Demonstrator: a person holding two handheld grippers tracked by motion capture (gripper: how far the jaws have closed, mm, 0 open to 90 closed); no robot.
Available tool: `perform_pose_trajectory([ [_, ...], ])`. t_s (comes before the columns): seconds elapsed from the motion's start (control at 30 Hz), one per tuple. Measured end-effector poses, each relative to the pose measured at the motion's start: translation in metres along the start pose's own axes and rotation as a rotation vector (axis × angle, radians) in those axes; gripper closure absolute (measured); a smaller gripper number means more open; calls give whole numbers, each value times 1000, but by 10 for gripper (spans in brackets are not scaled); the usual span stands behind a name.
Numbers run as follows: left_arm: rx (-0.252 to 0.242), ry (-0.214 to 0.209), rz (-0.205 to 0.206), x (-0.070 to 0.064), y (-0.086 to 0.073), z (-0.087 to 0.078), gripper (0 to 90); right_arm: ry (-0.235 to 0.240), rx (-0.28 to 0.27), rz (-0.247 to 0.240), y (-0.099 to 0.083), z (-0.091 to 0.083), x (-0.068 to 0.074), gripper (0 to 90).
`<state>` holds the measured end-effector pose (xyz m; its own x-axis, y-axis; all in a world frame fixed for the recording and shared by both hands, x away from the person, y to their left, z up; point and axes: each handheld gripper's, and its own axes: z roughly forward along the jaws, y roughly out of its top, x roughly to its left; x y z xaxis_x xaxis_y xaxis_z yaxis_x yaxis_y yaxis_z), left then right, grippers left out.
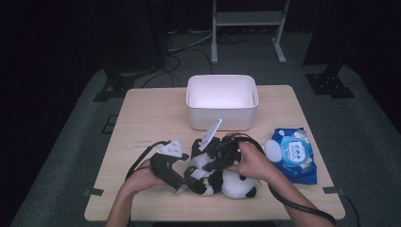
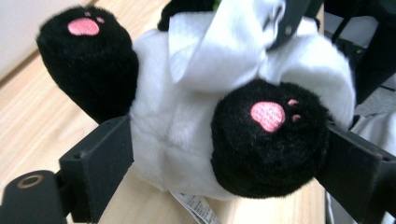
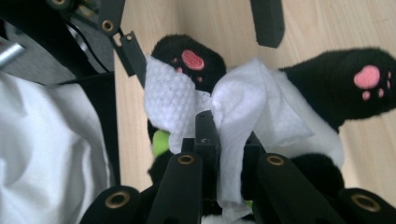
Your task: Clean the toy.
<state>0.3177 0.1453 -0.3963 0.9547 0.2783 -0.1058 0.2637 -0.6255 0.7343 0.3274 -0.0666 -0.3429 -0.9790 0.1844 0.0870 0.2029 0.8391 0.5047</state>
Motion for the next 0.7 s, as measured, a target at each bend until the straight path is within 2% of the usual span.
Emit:
perform_pose_trajectory([
  [0.1,4,-24,-2,1,-2,-2,135,3,-15,2,-2,-5,0,835],
  [0.17,1,-49,21,0,-4,-6,236,-4,-21,-10,2,-8,4,835],
  [0.23,21,-44,30,0,-6,-11,240,-10,-26,-31,9,-10,9,835],
  [0.4,13,-44,13,4,-14,-19,250,-2,-29,-74,29,-10,19,835],
  [0.57,12,-45,3,8,-17,-20,250,28,3,-119,47,6,24,834],
  [0.63,14,-45,-8,10,-19,-20,249,25,36,-128,49,14,25,834],
  [0.7,10,-42,-16,11,-21,-21,249,40,45,-128,49,16,22,835],
])
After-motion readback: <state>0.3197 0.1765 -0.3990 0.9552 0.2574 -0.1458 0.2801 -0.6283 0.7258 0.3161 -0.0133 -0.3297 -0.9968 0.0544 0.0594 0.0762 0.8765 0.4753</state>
